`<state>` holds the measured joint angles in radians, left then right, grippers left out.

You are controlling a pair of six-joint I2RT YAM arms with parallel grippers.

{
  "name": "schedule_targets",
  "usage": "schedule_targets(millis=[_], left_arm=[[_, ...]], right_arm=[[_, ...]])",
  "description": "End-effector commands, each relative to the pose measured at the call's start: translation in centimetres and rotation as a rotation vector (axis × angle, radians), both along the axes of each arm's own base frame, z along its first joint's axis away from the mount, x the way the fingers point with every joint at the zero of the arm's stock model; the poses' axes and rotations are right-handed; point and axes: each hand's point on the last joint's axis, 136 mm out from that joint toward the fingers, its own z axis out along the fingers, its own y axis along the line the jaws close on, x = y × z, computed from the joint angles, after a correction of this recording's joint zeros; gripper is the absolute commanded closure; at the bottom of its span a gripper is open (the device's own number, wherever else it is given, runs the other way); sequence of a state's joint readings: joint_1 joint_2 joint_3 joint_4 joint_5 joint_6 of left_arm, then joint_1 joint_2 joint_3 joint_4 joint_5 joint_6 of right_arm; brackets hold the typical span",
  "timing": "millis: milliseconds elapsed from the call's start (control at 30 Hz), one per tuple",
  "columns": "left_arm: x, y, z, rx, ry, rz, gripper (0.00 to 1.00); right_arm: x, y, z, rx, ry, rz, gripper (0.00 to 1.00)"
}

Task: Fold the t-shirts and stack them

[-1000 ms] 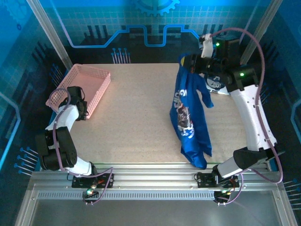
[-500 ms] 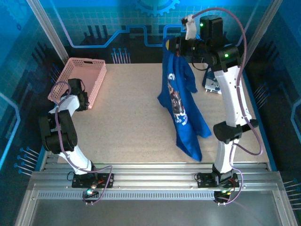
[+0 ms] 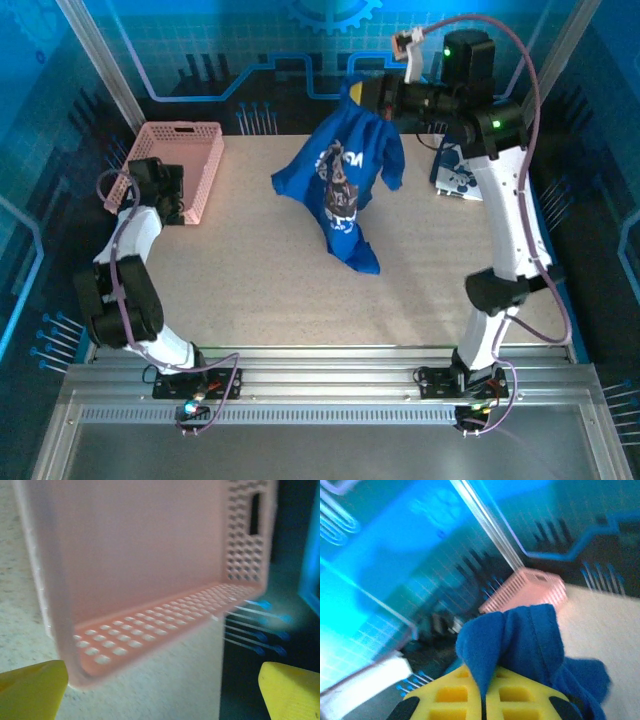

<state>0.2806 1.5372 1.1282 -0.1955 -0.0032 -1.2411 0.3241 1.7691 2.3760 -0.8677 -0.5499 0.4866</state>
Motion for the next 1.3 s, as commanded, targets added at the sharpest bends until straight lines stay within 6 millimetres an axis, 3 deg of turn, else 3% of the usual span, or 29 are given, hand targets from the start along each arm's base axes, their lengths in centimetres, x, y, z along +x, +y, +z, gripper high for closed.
schedule_targets(millis=[0,67,133,200,267,367,467,500,600,667,733,900,1033,1267], left_arm=[[-0.4,-3.7,6.7,0.139,-0.109,-0.183,0.01],[-1.0,-7.2,7.9,0.198,-0.133,-0.316,0.01],[-1.8,-11.1,8.0,0.22,-0.157,-0.452,0.01],[-3.1,-14.9,6.6,0.227,-0.146,-0.576,0.01],[-4.9,-17.7,4.3,0.205,-0.102,-0.659,0.01],[-7.0,-20.7,1.2,0.143,-0.083,-0.734,0.01],[-8.4,-23.0,-1.3,0.098,-0.055,-0.806,0.01],[-8.7,-23.4,-1.9,0.096,-0.034,-0.82,0.01],[-9.0,-24.5,-4.1,0.053,0.025,-0.874,0.01],[-9.0,-25.6,-5.5,0.01,0.068,-0.918,0.03],[-9.1,-26.6,-6.9,-0.011,0.127,-0.964,0.06],[-8.9,-28.8,-9.5,-0.071,0.221,-1.041,0.18],[-8.6,-29.0,-11.2,-0.071,0.281,-1.042,0.28],[-6.4,-29.7,-13.0,-0.072,0.286,-1.034,0.38]], right_arm=[[0.8,-4.8,-8.1,-0.102,0.157,-0.157,1.0],[1.3,-8.4,-13.9,-0.117,0.254,-0.279,1.0],[0.8,-11.0,-19.4,-0.131,0.362,-0.328,0.99],[-0.5,-13.9,-25.0,-0.237,0.461,-0.41,0.97],[-1.7,-16.0,-29.2,-0.278,0.528,-0.456,0.95],[-2.5,-18.9,-32.4,-0.312,0.565,-0.556,0.84],[-3.5,-21.1,-34.2,-0.388,0.606,-0.639,0.52],[-3.5,-21.1,-34.1,-0.39,0.613,-0.636,0.48],[-3.2,-19.0,-32.3,-0.364,0.557,-0.566,0.39],[-2.9,-15.8,-30.5,-0.356,0.471,-0.467,0.27],[-3.2,-13.0,-29.9,-0.415,0.425,-0.371,0.22],[-4.4,-9.8,-33.2,-0.536,0.54,-0.257,0.21],[-5.4,-5.6,-34.3,-0.497,0.547,-0.151,0.21],[-5.7,-1.1,-36.6,-0.568,0.559,-0.064,0.22]])
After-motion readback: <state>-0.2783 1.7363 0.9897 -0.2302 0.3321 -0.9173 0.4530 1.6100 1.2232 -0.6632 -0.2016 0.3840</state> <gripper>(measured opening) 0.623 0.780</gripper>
